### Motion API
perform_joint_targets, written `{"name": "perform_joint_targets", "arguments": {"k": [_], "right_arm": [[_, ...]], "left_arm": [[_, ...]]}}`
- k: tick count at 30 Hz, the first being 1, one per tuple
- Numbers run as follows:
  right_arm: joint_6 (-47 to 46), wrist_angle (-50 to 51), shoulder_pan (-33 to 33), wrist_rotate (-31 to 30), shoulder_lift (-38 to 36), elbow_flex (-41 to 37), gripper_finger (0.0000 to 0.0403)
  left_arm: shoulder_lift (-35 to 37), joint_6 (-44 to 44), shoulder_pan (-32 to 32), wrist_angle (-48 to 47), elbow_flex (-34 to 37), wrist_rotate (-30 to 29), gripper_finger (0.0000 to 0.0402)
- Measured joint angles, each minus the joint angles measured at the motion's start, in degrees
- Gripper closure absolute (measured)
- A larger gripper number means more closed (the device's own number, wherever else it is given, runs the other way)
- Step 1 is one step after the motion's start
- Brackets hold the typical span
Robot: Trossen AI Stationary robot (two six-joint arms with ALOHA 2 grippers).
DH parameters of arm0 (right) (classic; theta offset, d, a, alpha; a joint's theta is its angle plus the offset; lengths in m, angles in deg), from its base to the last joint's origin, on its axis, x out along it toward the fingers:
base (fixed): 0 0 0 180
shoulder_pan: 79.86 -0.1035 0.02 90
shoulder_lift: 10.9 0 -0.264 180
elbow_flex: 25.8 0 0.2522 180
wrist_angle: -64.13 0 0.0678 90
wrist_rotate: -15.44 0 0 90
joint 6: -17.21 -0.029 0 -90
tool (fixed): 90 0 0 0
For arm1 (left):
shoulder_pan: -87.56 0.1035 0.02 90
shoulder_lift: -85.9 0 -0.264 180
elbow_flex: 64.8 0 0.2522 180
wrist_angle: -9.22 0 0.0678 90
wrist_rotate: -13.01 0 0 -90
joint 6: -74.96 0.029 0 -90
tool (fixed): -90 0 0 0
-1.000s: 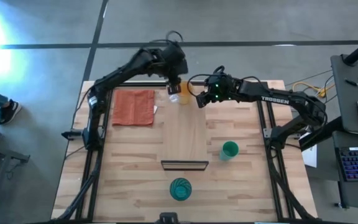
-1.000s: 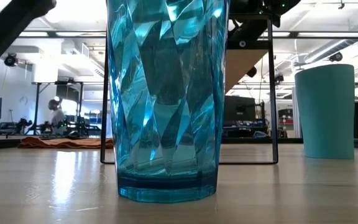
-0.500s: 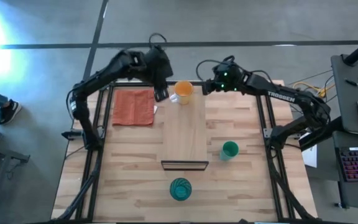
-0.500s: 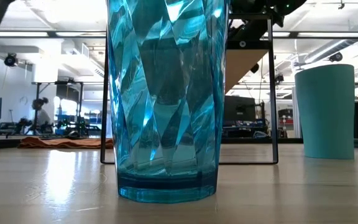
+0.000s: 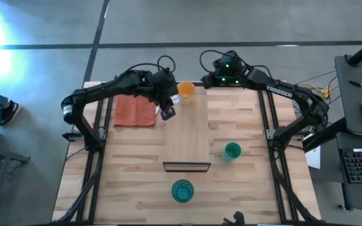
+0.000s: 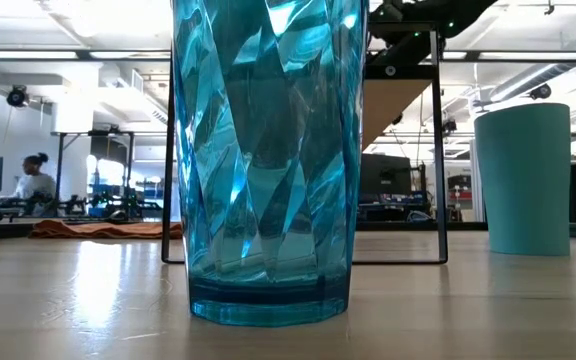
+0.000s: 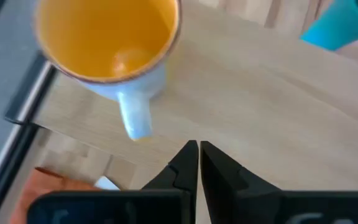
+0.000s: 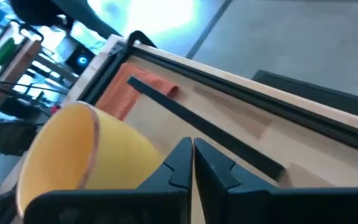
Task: Stack small to large cups/mugs on shelf
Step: Put the yellow mug on the shelf
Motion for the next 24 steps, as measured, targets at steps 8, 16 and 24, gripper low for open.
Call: {"name": "perform_joint_targets", "arguments": {"k": [8, 16, 24], "right_arm": [[1.27, -3.14, 0.02, 0.44, 5.23, 4.99, 0.0394], [2.93, -2.53, -0.86, 3.66, 9.29, 10.75, 0.0394], [3.01, -1.82, -1.93, 5.56, 9.82, 10.5, 0.0394]], "left_arm": [[-0.03, -4.72, -1.4, 2.76, 3.09, 0.05, 0.0401], [-0.09, -6.03, -1.52, 9.83, 6.94, -2.08, 0.0401], [-0.09, -5.79, -1.12, 8.99, 7.15, -7.82, 0.0401]]}}
